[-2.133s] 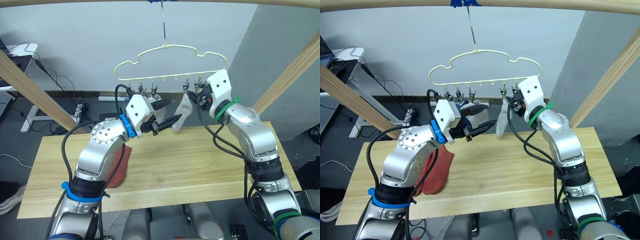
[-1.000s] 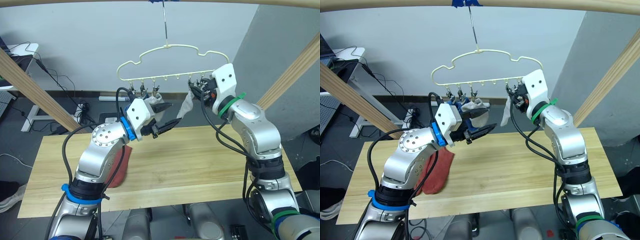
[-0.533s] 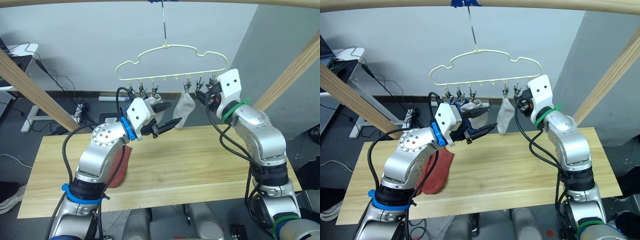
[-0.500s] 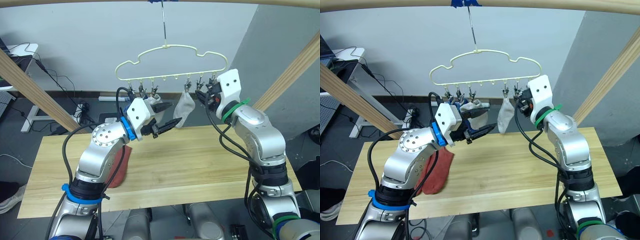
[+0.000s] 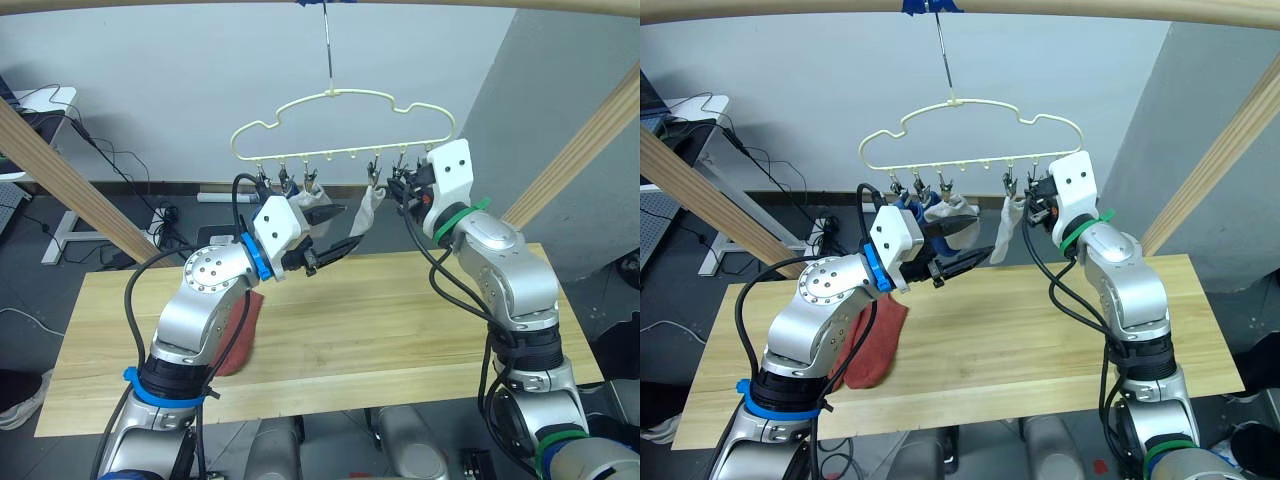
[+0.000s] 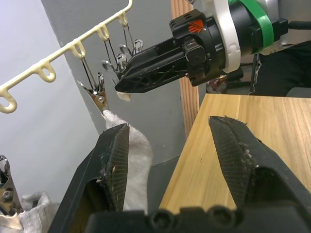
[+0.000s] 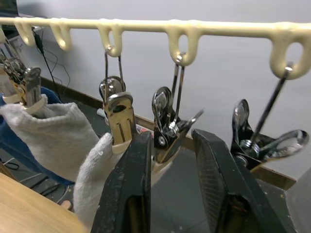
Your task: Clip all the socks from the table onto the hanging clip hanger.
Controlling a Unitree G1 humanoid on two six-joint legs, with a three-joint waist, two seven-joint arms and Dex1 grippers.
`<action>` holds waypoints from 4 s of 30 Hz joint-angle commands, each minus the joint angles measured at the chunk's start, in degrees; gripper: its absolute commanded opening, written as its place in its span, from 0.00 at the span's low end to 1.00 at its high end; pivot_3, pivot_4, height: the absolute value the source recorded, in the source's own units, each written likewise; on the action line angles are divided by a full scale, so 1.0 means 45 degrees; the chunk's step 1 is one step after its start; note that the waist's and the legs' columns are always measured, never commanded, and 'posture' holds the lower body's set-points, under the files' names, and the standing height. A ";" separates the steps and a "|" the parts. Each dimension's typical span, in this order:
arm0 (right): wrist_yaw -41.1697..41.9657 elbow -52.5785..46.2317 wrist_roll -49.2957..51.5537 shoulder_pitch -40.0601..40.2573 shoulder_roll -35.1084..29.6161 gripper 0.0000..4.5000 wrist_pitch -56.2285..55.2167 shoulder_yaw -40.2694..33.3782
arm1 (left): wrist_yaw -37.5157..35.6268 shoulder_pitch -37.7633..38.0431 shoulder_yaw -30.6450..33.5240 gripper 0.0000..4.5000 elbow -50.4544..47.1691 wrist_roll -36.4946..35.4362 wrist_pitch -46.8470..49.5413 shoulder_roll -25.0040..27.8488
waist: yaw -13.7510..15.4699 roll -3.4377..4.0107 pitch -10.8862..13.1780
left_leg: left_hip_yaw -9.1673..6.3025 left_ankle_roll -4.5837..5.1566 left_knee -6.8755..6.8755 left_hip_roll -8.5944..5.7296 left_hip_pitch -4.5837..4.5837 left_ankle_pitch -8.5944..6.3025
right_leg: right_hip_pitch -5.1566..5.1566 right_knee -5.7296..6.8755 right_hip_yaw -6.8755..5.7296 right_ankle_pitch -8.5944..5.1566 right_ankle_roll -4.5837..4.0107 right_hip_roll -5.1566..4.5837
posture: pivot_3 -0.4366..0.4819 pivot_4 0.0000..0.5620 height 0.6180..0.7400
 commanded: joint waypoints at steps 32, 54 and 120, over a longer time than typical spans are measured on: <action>-0.3808 -0.1376 -0.0480 -0.0330 0.2569 0.30 0.1024 -0.0214 | -0.0130 -0.0018 -0.0111 0.64 -0.0372 -0.0145 -0.0123 -0.0119 | -0.0020 0.0008 -0.0007 | -0.0002 -0.0001 0.0002 0.0002 0.0000 0.0001 | -0.0002 0.0006 0.0000 0.0001 -0.0002 -0.0005 | 0.27 0.40 1.00; -0.4468 -0.1678 -0.0872 0.0010 0.3211 0.50 0.0876 0.0095 | -0.0161 -0.0018 -0.0179 0.64 -0.0289 -0.0100 -0.0164 -0.0111 | -0.0037 0.0010 -0.0013 | -0.0002 -0.0001 0.0002 0.0002 0.0000 0.0001 | -0.0002 0.0009 -0.0001 0.0001 -0.0003 -0.0002 | 0.26 0.40 1.00; -0.5748 -0.0769 -0.0568 -0.0631 0.4896 0.00 0.0030 -0.0590 | 0.0347 0.0343 -0.0199 0.64 -0.0410 0.0242 -0.0103 -0.0142 | -0.0066 0.0015 -0.0066 | -0.0003 -0.0001 0.0001 0.0004 0.0000 0.0001 | -0.0004 0.0010 -0.0001 0.0002 -0.0004 -0.0003 | 0.25 0.39 1.00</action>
